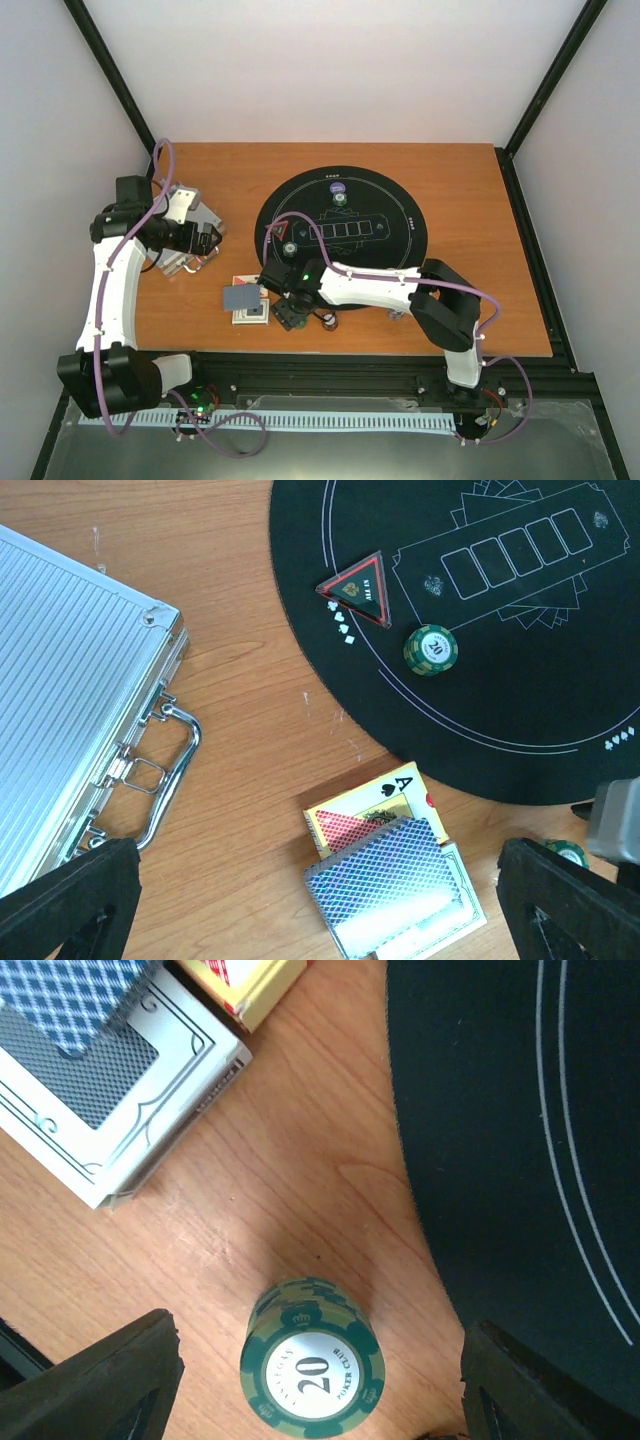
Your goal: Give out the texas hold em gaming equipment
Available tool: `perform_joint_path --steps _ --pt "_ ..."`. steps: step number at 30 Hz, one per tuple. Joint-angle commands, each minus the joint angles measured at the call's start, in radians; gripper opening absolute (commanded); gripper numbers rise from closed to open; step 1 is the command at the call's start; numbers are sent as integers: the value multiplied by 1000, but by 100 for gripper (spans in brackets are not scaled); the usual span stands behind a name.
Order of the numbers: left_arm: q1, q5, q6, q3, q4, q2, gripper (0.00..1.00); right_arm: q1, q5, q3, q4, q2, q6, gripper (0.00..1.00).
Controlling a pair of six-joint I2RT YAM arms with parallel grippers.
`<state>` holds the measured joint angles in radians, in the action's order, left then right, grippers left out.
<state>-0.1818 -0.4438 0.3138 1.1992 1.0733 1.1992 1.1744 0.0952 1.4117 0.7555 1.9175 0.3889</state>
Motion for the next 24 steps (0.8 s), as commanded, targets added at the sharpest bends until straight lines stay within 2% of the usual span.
perform_joint_path --steps 1,7,24 --pt "-8 -23 -1 25 13 -7 100 10 -24 -14 -35 33 16 76" --pt "-8 -23 1 25 11 -5 100 10 -43 -40 -56 48 23 68" --pt "-8 -27 8 22 7 0 100 11 -22 -56 -60 37 31 36"
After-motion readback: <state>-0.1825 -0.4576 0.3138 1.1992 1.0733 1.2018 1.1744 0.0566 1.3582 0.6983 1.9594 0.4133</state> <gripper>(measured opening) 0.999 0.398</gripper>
